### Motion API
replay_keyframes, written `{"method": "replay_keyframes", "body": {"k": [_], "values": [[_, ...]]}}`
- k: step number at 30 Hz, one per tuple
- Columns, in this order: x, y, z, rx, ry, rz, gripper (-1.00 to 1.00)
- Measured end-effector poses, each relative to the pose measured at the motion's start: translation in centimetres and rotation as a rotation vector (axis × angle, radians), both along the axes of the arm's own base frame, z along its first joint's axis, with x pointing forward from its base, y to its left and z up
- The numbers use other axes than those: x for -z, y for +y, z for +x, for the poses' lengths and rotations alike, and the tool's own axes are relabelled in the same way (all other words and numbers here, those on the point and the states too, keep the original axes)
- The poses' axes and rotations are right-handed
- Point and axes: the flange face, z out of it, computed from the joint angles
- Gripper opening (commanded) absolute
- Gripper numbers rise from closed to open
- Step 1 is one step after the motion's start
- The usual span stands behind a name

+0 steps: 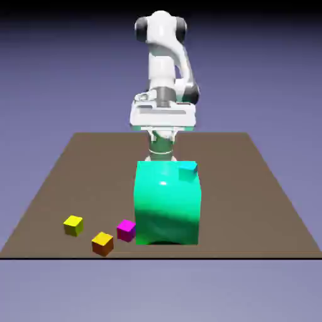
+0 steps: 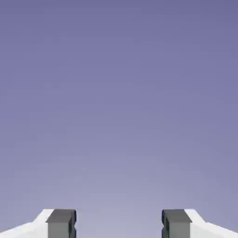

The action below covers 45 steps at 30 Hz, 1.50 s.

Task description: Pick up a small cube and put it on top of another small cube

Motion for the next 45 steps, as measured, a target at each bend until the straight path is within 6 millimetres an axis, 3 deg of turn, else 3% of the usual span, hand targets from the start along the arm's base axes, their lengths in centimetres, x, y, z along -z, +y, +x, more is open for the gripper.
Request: {"method": "replay_keyframes", "body": {"k": [6,11,13,19,25,26,30,31,33,37,38,41,42,43,45], "values": [[4.6,-7.8,3.8,0.388,0.186,0.219,0.0],[9.3,-14.9,5.3,0.727,0.321,0.402,0.0],[11.4,-18.5,5.2,0.88,0.367,0.478,0.0],[18.3,-26.4,4.2,1.29,0.506,0.694,0.0],[25.9,-33.9,0.6,1.715,0.632,0.909,0.0],[25.9,-33.9,0.6,1.715,0.632,0.909,0.0],[32.1,-33.1,1.0,1.715,0.632,0.909,0.0],[32.8,-33.0,1.0,1.715,0.632,0.909,-1.0],[32.8,-33.0,1.0,1.715,0.632,0.909,-1.0],[26.7,-33.9,0.7,1.715,0.631,0.91,-1.0],[25.3,-32.6,2.3,1.67,0.65,0.89,-1.0],[21.5,-23.8,10.3,1.414,0.74,0.759,-1.0],[20.7,-21.9,11.6,1.367,0.754,0.732,-1.0],[20.7,-21.9,11.6,1.367,0.754,0.732,-1.0],[24.4,-21.4,11.7,1.367,0.754,0.732,-1.0]]}}
